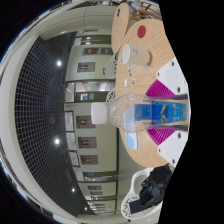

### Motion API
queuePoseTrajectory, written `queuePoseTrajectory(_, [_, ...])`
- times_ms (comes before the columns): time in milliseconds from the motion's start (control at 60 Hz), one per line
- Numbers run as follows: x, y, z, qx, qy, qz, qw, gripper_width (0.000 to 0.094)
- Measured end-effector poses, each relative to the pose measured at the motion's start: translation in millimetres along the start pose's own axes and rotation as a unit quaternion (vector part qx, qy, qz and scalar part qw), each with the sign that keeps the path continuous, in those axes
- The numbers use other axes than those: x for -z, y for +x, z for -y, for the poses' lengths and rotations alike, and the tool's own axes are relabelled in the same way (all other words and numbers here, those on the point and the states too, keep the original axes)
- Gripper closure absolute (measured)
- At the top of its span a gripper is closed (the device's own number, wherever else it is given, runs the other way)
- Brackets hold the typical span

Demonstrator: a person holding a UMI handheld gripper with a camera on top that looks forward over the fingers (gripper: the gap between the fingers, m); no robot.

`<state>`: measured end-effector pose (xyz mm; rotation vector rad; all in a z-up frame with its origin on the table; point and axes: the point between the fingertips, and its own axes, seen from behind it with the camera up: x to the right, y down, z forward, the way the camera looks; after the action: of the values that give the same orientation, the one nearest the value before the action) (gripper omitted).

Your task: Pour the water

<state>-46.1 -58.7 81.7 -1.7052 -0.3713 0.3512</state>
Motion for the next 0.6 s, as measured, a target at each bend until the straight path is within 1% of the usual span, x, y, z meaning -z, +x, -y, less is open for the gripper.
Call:
queuePoseTrajectory(50, [-2,3,2,-0.009,0.003,0.005,1.000,0.0614])
queuePoseTrajectory(150, [-5,-3,11,-0.065,-0.002,0.019,0.998,0.0620])
queuePoseTrajectory(250, [-21,4,53,-0.169,0.018,0.051,0.984,0.0620])
queuePoseTrajectory(317, [-44,29,76,-0.263,0.031,0.073,0.961,0.0620])
queuePoseTrajectory(333, [-40,19,88,-0.292,0.036,0.075,0.953,0.0620])
queuePoseTrajectory(383, [-50,27,110,-0.384,0.049,0.102,0.916,0.0621])
queuePoseTrajectory(467, [-65,46,139,-0.532,0.053,0.147,0.832,0.0622])
queuePoseTrajectory(517, [-73,60,143,-0.609,0.054,0.158,0.776,0.0622])
queuePoseTrajectory(600, [-96,80,147,-0.705,0.058,0.161,0.689,0.0619])
